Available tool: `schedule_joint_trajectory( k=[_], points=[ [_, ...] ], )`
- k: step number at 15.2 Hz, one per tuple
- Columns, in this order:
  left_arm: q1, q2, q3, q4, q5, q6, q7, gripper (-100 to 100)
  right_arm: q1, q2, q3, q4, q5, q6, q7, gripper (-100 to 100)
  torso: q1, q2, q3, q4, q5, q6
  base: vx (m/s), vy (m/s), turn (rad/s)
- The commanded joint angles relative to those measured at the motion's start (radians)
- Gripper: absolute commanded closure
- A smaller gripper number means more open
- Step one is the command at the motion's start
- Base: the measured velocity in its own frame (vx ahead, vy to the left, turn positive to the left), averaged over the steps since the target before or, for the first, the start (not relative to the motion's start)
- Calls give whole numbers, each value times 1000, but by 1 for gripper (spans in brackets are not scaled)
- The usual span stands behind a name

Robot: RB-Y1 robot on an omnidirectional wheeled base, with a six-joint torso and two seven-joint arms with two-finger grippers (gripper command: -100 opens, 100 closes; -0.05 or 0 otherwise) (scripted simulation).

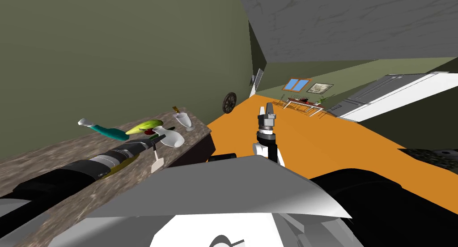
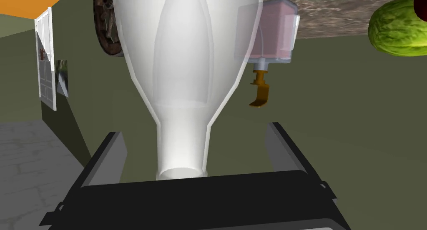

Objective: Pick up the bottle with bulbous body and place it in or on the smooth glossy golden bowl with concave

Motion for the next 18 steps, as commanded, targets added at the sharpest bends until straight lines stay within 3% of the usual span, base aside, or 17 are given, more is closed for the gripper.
schedule_joint_trajectory(
  k=[1, 3, 5, 6, 7, 12, 15, 16, 18],
  points=[
    [18, 41, 15, 2, -7, 11, -1, -100, 0, 0, 0, 0, 0, 0, 0, 0, 0, 0, 0, 0, 0, 0, 48, -7, -110],
    [28, 67, 23, 1, -11, 17, -1, -100, 0, 0, 0, 0, 0, 0, 0, 0, 0, 0, 0, 0, 0, 0, 35, -4, -70],
    [-3, 37, -4, 30, -12, 6, -10, -100, 0, 0, 0, 0, 0, 0, 0, 0, 0, 2, 1, 0, 0, -1, 29, -5, -74],
    [15, 47, 12, 10, -10, 13, -3, -100, 0, 0, 0, 0, 0, 0, 0, 0, 0, 1, 1, 0, 0, 0, 36, -5, -72],
    [12, 46, 10, 13, -10, 12, -4, 100, 0, 0, 0, 0, 0, 0, 0, 0, 0, 2, 1, 0, 0, -1, 12, 0, -1],
    [12, 46, 12, 12, -10, 12, -4, 100, 0, 0, 0, 0, 0, 0, 0, 0, 2, 1, 0, -1, 2, 0, 2, 1, 3],
    [61, 72, 90, 36, 8, 16, 11, 100, 0, 0, 0, 0, 0, 0, 0, 0, 1, 3, 1, 0, 1, -2, -22, -22, 67],
    [61, 72, 90, 36, 8, 16, 11, 100, 0, 0, 0, 0, 0, 0, 0, 0, 2, 4, 2, 0, 1, -2, -35, -21, 62],
    [100, 92, 151, 56, 18, 18, 23, 100, 0, 0, 0, 0, 0, 0, 0, 0, 2, 4, 2, 1, 1, -2, -31, -12, 75]
  ],
)
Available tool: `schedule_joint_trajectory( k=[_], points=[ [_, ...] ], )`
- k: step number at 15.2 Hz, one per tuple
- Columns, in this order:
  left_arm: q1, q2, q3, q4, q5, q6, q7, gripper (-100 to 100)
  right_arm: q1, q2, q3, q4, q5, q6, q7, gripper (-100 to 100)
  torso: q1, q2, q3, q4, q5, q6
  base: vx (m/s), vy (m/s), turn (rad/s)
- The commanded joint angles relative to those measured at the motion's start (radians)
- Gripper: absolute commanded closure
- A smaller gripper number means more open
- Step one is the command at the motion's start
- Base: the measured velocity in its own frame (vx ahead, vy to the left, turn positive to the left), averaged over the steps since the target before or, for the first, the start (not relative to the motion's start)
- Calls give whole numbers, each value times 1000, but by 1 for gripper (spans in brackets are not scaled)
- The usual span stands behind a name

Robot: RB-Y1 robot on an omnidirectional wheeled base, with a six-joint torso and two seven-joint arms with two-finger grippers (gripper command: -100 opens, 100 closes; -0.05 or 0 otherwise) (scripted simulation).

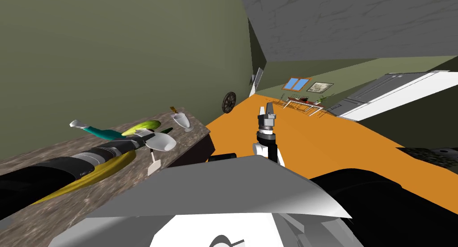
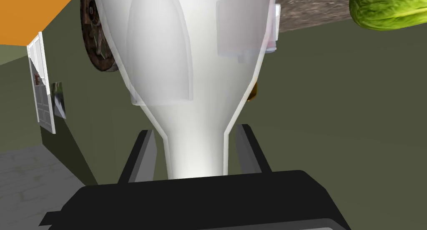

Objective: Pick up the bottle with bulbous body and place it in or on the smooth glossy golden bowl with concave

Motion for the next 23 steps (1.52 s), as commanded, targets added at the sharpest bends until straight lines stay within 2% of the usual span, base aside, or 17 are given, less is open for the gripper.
schedule_joint_trajectory(
  k=[1, 2, 3, 4, 5, 8, 9, 10, 11, 12, 15, 16, 17, 18, 19, 20, 23],
  points=[
    [17, 9, 30, 10, 4, 5, 6, 100, 0, 0, 0, 0, 0, 0, 0, 0, 0, 0, 0, 0, 0, 0, -25, -7, 61],
    [39, 21, 65, 22, 10, 5, 12, 100, 0, 0, 0, 0, 0, 0, 0, 0, 0, 0, 0, 0, 0, 0, -22, -8, 55],
    [39, 21, 66, 22, 10, 5, 12, 100, 0, 0, 0, 0, 0, 0, 0, 0, 0, 0, 0, 0, 0, 0, -19, -7, 60],
    [63, 32, 100, 34, 15, 5, 20, 100, 0, 0, 0, 0, 0, 0, 0, 0, 0, 0, 0, 0, 0, 0, -18, -9, 72],
    [63, 32, 105, 34, 15, 5, 20, 100, 0, 0, 0, 0, 0, 0, 0, 0, 0, 0, 0, 0, 0, 0, -17, -9, 65],
    [115, 58, 170, 61, 27, 4, 35, 100, 0, 0, 0, 0, 0, 0, 0, 0, -1, 0, 0, 0, -1, 0, -21, -11, 65],
    [115, 58, 190, 61, 27, 4, 35, 100, 0, 0, 0, 0, 0, 0, 0, 0, -1, 0, 0, 0, -1, -1, -24, -11, 69],
    [115, 58, 191, 61, 27, 4, 35, 100, 0, 0, 0, 0, 0, 0, 0, 0, -2, 0, 1, 1, -2, 0, -15, -5, 38],
    [142, 72, 226, 75, 33, 3, 43, 100, 0, 0, 0, 0, 0, 0, 0, 0, -2, 0, 0, 1, -2, 0, -17, -5, 50],
    [142, 72, 237, 75, 33, 3, 43, 100, 0, 0, 0, 0, 0, 0, 0, 0, -3, 0, 0, 1, -3, 0, -17, -5, 57],
    [198, 100, 309, 104, 46, 4, 59, 100, 0, 0, 0, 0, 0, 0, 0, 0, -4, 0, 1, 1, -4, -1, -20, -4, 84],
    [198, 100, 329, 104, 46, 4, 59, 100, 0, 0, 0, 0, 0, 0, 0, 0, -4, 1, 1, 1, -4, -1, -29, -5, 72],
    [198, 100, 330, 104, 46, 4, 59, 100, 0, 0, 0, 0, 0, 0, 0, 0, -4, 1, 1, 2, -5, -1, -21, -2, 24],
    [227, 114, 364, 119, 54, 4, 68, 100, 0, 0, 0, 0, 0, 0, 0, 0, -5, 1, 1, 2, -5, -1, -22, -1, 56],
    [227, 114, 377, 119, 54, 4, 68, 100, 0, 0, 0, 0, 0, 0, 0, 0, -5, 1, 1, 2, -5, -1, -22, -2, 67],
    [255, 129, 406, 133, 62, 6, 77, 100, 0, 0, 0, 0, 0, 0, 0, 0, -5, 1, 1, 2, -5, -1, -24, 1, 94],
    [284, 144, 467, 147, 72, 9, 85, 100, 0, 0, 0, 0, 0, 0, 0, 0, -5, 2, 2, 2, -5, -1, -26, 4, 74]
  ],
)
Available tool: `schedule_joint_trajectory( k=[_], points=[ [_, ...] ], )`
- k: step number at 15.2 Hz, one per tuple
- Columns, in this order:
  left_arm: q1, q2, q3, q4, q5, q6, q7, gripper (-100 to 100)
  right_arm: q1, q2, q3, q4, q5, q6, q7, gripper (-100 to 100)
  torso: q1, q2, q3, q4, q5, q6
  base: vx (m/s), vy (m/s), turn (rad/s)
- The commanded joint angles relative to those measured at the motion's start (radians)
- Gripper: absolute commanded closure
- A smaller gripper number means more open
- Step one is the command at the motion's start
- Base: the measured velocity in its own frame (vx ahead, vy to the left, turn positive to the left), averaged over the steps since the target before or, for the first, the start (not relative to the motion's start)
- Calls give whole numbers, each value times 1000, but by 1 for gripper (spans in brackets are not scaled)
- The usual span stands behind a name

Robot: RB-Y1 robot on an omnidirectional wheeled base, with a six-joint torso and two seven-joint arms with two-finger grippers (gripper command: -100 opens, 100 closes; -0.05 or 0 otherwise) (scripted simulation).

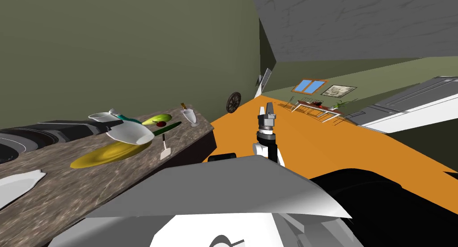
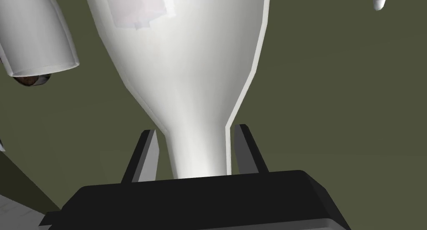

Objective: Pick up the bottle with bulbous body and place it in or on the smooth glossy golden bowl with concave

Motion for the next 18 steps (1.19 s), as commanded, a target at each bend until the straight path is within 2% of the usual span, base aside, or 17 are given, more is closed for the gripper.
schedule_joint_trajectory(
  k=[1, 2, 3, 4, 5, 6, 7, 8, 9, 10, 11, 12, 13, 15, 16, 18],
  points=[
    [14, 2, 29, 1, 3, 2, 4, 100, 0, 0, 0, 0, 0, 0, 0, 0, 0, 0, 0, 0, 0, 0, -18, 2, 24],
    [42, 17, 66, 14, 14, 6, 12, 100, 0, 0, 0, 0, 0, 0, 0, 0, -1, 0, 0, 0, 0, 0, -17, 4, 59],
    [42, 17, 72, 14, 14, 6, 12, 100, 0, 0, 0, 0, 0, 0, 0, 0, -1, -1, 0, 0, 0, 0, -18, 5, 59],
    [69, 32, 99, 27, 25, 10, 21, 100, 0, 0, 0, 0, 0, 0, 0, 0, -1, 0, 0, 0, 0, 0, -22, 6, 80],
    [69, 32, 114, 27, 25, 10, 21, 100, 0, 0, 0, 0, 0, 0, 0, 0, 0, 0, 0, 0, 0, 0, -23, 8, 68],
    [95, 48, 141, 38, 38, 16, 29, 100, 0, 0, 0, 0, 0, 0, 0, 0, 0, 0, 0, 0, 0, 0, -22, 16, 76],
    [95, 48, 153, 38, 38, 16, 29, 100, 0, 0, 0, 0, 0, 0, 0, 0, 0, 0, 0, 0, 0, 0, -21, 17, 62],
    [120, 63, 181, 49, 51, 23, 37, 100, 0, 0, 0, 0, 0, 0, 0, 0, 0, 0, 1, 1, 0, 0, -24, 21, 71],
    [120, 63, 190, 49, 51, 23, 37, 100, 0, 0, 0, 0, 0, 0, 0, 0, 0, 1, 1, 1, 0, 0, -24, 23, 58],
    [145, 78, 224, 59, 66, 31, 45, 100, 0, 0, 0, 0, 0, 0, 0, 0, 0, 1, 1, 1, 0, 0, -22, 25, 64],
    [145, 78, 224, 59, 66, 31, 45, 100, 0, 0, 0, 0, 0, 0, 0, 0, 1, 0, 1, 1, 0, 0, -20, 27, 54],
    [168, 93, 255, 68, 82, 41, 52, 100, 0, 0, 0, 0, 0, 0, 0, 0, 1, 0, 0, 1, 0, 1, -20, 30, 65],
    [168, 93, 255, 68, 82, 41, 52, 100, 0, 0, 0, 0, 0, 0, 0, 0, 1, 0, 0, 1, 0, 1, -17, 28, 46],
    [211, 123, 309, 83, 117, 63, 67, 100, 0, 0, 0, 0, 0, 0, 0, 0, 2, 0, 0, 1, 1, 1, -22, 42, 78],
    [211, 123, 311, 83, 117, 63, 67, 100, 0, 0, 0, 0, 0, 0, 0, 0, 3, 1, 1, 1, 1, 0, -27, 49, 54],
    [249, 152, 355, 95, 156, 90, 80, 100, 0, 0, 0, 0, 0, 0, 0, 0, 4, 1, 1, 1, 2, 1, -20, 54, 59]
  ],
)
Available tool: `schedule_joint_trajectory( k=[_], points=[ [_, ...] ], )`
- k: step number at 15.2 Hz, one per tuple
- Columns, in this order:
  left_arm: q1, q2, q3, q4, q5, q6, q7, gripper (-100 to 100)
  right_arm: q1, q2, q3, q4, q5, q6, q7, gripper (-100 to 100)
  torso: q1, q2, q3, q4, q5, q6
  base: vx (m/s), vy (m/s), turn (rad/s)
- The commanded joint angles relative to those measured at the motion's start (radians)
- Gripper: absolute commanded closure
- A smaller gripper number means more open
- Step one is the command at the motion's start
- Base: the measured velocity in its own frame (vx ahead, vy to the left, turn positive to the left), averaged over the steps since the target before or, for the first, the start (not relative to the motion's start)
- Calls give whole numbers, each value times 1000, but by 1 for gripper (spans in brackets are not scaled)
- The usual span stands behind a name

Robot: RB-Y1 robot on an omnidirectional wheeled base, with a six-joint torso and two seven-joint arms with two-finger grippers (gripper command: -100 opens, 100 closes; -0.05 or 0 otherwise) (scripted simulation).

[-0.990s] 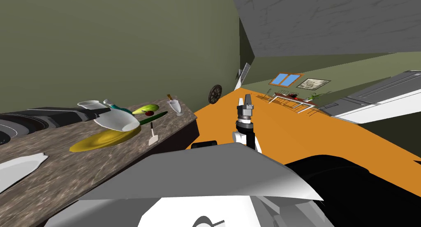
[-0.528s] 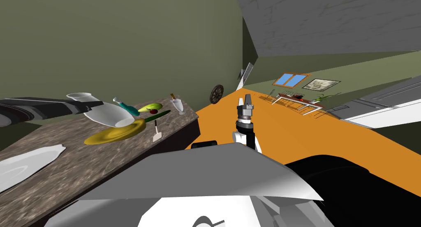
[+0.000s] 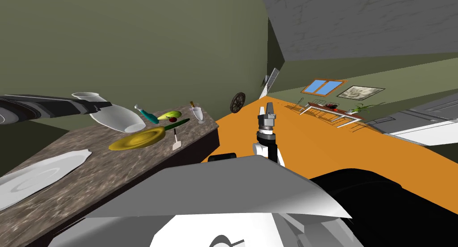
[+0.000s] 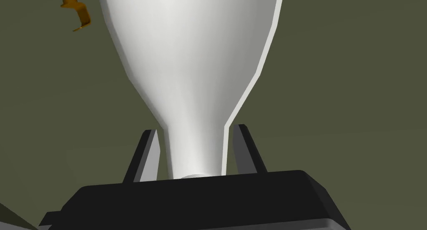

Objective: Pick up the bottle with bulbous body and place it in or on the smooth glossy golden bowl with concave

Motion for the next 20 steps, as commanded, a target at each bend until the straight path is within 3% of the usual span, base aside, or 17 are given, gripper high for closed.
schedule_joint_trajectory(
  k=[1, 5, 10, 14, 15, 16, 20],
  points=[
    [32, 29, 36, 9, 40, 32, 15, 100, 0, 0, 0, 0, 0, 0, 0, 0, 0, 0, 0, 0, 0, 0, -19, 62, 74],
    [92, 82, 91, 21, 124, 94, 38, 100, 0, 0, 0, 0, 0, 0, 0, 0, 4, 1, 0, 0, 2, -1, -26, 89, 62],
    [151, 137, 136, 30, 216, 163, 63, 100, 0, 0, 0, 0, 0, 0, 0, 0, 7, 0, 0, 0, 4, -2, -13, 100, 45],
    [192, 173, 171, 38, 271, 202, 80, 100, 0, 0, 0, 0, 0, 0, 0, 0, 5, 0, 0, 1, 4, -2, -11, 68, 40],
    [181, 160, 161, 35, 255, 188, 72, 100, 0, 0, 0, 0, 0, 0, 0, 0, 5, 0, 1, 1, 4, -2, -9, 40, 16],
    [184, 162, 163, 36, 258, 192, 74, -100, 0, 0, 0, 0, 0, 0, 0, 0, 4, 1, 1, 1, 4, -1, -2, 15, 0],
    [184, 162, 163, 36, 258, 192, 74, -100, 0, 0, 0, 0, 0, 0, 0, 0, -1, 1, 1, 1, 2, -1, 0, 2, 0]
  ],
)
